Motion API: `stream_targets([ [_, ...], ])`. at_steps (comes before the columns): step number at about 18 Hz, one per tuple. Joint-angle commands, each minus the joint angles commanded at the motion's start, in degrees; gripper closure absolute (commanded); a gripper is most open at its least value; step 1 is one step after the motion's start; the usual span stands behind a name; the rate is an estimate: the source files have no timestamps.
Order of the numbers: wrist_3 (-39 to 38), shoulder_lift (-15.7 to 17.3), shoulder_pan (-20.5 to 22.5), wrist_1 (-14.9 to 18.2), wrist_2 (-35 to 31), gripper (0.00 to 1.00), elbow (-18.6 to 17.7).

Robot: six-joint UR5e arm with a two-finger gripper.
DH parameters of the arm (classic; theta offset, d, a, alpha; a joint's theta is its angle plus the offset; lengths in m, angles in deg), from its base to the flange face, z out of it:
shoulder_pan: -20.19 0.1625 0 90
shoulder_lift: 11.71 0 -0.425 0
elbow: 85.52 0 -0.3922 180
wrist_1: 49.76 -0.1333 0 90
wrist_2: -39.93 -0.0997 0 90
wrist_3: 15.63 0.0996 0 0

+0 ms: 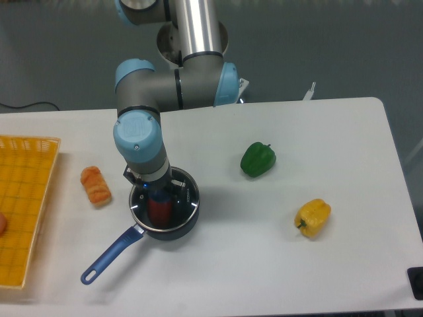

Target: Close the pot lid

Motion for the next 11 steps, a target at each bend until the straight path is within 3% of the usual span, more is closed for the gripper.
stream_targets([
  [1, 0.18, -0.09, 0.00, 0.00, 0.00, 0.03, 0.17],
  [2, 0.09, 0.00, 0.00, 0.09, -0.09, 0.01, 0.17],
  [11, 0.88, 0.70, 0.70, 0.35, -0.09, 0.00, 0.70],
])
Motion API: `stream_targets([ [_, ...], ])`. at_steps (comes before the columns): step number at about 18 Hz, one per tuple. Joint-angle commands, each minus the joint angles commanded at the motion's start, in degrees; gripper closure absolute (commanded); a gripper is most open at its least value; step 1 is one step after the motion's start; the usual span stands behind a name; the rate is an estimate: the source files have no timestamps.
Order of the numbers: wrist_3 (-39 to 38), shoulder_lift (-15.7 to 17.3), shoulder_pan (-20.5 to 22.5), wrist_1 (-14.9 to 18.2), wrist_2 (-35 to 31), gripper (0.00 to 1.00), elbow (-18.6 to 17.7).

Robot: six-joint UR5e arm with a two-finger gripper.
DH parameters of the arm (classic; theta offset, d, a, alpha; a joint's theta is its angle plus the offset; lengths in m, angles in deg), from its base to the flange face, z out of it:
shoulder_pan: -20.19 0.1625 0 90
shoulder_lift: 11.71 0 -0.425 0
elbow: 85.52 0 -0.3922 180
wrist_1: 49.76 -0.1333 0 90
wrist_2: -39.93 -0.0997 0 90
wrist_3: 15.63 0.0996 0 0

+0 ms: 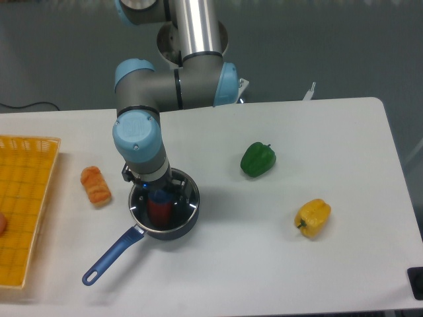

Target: Close the pot lid

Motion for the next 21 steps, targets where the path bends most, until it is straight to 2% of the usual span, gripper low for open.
stream_targets([
  [3, 4.64, 2.36, 3.59, 0.79, -1.23, 0.00, 1.23],
  [7, 18.69, 4.48, 9.13, 2.37, -1.23, 0.00, 1.23],
  [14, 36.37, 4.84, 18.01, 1.67, -4.21, 0.00, 1.50],
  [21, 40.08, 4.57, 22.59, -0.52, -4.39, 0.00, 1.58],
])
